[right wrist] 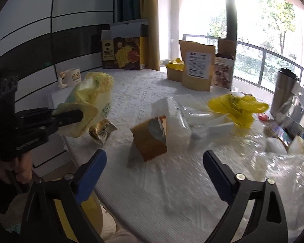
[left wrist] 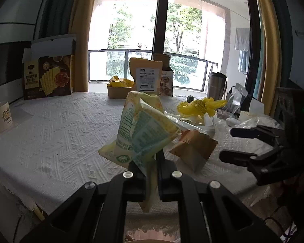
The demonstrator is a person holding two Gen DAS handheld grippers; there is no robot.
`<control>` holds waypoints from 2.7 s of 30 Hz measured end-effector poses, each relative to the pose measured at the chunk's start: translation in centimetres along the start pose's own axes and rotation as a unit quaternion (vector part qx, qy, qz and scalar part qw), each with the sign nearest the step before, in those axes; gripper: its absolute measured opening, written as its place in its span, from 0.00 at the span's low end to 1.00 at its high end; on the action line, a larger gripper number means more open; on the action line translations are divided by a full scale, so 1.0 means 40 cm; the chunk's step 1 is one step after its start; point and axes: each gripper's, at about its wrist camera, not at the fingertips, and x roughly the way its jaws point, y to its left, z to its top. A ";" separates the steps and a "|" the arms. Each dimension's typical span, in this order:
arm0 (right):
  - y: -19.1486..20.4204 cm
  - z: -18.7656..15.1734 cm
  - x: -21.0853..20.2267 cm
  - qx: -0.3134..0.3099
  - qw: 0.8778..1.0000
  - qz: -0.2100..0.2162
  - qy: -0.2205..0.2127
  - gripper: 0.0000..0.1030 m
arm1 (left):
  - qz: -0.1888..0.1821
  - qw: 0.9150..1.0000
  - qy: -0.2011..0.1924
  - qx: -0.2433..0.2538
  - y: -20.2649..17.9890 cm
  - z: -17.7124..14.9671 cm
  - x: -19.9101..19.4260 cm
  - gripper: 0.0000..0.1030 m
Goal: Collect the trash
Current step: 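Reach to the table and grasp the pale green snack bag with the left gripper, then grasp the brown paper wrapper with the right gripper while the left gripper holds the green bag, then carry both items over the yellow basket and open both grippers to drop them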
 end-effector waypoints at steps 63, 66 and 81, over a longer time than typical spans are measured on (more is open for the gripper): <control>0.310 -0.258 -0.200 -0.012 0.999 0.044 0.027 0.21 | 0.011 0.992 0.103 -0.073 -0.004 -0.403 -0.250 0.57; 0.330 -0.262 -0.187 -0.015 0.998 0.048 0.033 0.21 | 0.011 0.992 0.101 -0.076 0.006 -0.413 -0.263 0.61; 0.431 -0.284 -0.086 -0.030 0.990 0.105 0.087 0.21 | 0.060 0.992 0.067 -0.087 0.096 -0.408 -0.347 0.65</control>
